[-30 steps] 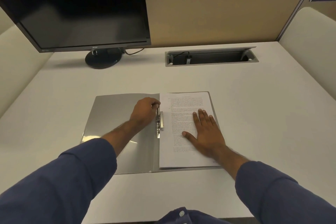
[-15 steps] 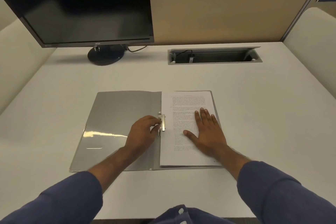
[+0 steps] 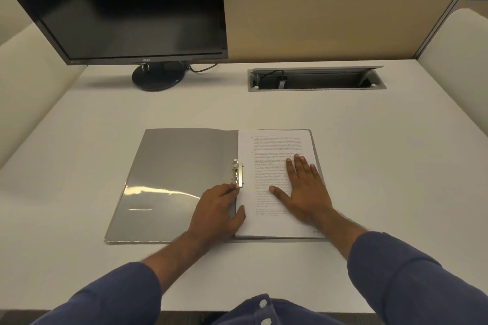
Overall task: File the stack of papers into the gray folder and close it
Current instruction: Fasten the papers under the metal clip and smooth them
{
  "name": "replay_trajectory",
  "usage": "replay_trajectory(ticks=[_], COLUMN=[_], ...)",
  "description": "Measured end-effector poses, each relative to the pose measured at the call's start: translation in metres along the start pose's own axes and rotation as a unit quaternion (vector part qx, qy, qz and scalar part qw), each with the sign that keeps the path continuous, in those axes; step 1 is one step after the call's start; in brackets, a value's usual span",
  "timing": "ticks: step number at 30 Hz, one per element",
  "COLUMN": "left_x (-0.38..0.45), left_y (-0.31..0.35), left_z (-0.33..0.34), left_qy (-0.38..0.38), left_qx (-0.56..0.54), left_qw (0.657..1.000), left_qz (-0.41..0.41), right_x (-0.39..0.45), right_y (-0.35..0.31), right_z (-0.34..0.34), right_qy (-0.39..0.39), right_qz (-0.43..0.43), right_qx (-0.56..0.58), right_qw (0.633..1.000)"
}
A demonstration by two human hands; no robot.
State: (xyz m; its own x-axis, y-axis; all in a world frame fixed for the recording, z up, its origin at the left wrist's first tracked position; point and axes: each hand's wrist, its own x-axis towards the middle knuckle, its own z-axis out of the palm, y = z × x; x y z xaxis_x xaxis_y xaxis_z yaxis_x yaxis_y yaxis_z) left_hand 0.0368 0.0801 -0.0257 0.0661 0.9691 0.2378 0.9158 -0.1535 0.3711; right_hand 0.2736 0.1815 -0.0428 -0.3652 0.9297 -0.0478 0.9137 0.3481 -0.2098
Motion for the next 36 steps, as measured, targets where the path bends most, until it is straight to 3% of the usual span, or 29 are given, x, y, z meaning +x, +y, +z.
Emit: replay_trajectory(ticks=[19, 31, 33, 36], left_x=[-0.001, 0.001, 0.006, 0.013], left_y=[-0.002, -0.015, -0.025, -0.049], left_z=[0.008, 0.004, -0.002, -0.016], left_qy=[0.011, 0.004, 0.022, 0.053], left_qx=[0.106, 0.074, 0.064, 0.072], left_qw=[0.992, 0.993, 0.996, 0.994], left_qz=[0.075, 0.089, 0.066, -0.061], right_x=[0.001, 0.000, 0.000, 0.000], right_y=[0.001, 0.000, 0.000, 0.000], right_z=[0.002, 0.000, -0.001, -0.001], right_qy=[-0.003, -0.004, -0.004, -0.004], right_qz=[0.002, 0.001, 0.001, 0.000], right_qx=[-0.001, 0.001, 0.001, -0.001], right_qw=[1.000, 1.000, 1.000, 1.000])
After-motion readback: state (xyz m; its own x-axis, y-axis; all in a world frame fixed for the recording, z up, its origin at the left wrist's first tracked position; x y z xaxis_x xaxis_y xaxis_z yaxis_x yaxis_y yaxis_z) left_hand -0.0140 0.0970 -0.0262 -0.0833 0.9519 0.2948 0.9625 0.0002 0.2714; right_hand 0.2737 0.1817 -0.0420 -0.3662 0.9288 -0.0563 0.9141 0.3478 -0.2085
